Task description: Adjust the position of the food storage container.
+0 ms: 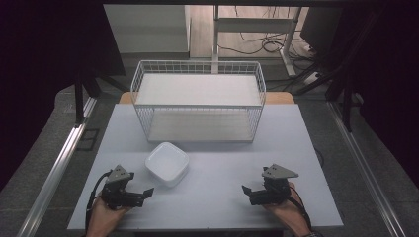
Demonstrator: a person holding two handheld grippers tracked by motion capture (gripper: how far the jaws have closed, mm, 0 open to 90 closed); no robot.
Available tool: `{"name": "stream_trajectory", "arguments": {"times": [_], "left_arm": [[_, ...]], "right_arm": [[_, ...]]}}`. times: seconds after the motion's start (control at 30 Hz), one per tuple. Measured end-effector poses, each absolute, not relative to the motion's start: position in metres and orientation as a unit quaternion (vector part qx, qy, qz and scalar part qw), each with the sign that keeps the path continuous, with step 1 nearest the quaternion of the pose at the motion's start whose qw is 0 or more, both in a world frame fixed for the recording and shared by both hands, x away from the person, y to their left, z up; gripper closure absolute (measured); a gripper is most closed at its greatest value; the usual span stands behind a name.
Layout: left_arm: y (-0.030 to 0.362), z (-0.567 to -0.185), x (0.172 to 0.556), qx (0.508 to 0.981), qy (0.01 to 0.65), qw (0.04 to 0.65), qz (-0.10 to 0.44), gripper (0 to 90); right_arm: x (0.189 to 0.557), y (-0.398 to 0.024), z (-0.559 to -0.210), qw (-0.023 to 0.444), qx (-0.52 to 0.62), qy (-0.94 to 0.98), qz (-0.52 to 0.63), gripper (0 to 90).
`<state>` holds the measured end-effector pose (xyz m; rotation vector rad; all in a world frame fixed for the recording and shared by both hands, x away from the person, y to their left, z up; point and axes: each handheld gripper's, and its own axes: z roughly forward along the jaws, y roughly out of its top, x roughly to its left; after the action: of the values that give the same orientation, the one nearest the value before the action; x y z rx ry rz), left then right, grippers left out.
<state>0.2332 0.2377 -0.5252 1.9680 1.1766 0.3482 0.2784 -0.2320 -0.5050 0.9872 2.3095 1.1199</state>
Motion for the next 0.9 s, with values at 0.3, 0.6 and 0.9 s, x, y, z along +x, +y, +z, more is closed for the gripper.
{"name": "stream_trajectory", "arguments": {"times": [0.3, 0.6, 0.9], "left_arm": [[0.254, -0.519, 0.243, 0.766, 0.479, 0.399, 0.155, 30.1], [0.270, -0.524, 0.268, 0.735, 0.511, 0.419, 0.155, 70.5], [0.268, -0.531, 0.303, 0.735, 0.512, 0.421, 0.142, 90.0]], "right_arm": [[0.278, -0.223, -0.504, 0.187, 0.347, 0.829, 0.397, 0.6], [0.279, -0.218, -0.505, 0.179, 0.345, 0.832, 0.395, 2.8], [0.282, -0.213, -0.507, 0.168, 0.339, 0.842, 0.386, 4.8]]}}
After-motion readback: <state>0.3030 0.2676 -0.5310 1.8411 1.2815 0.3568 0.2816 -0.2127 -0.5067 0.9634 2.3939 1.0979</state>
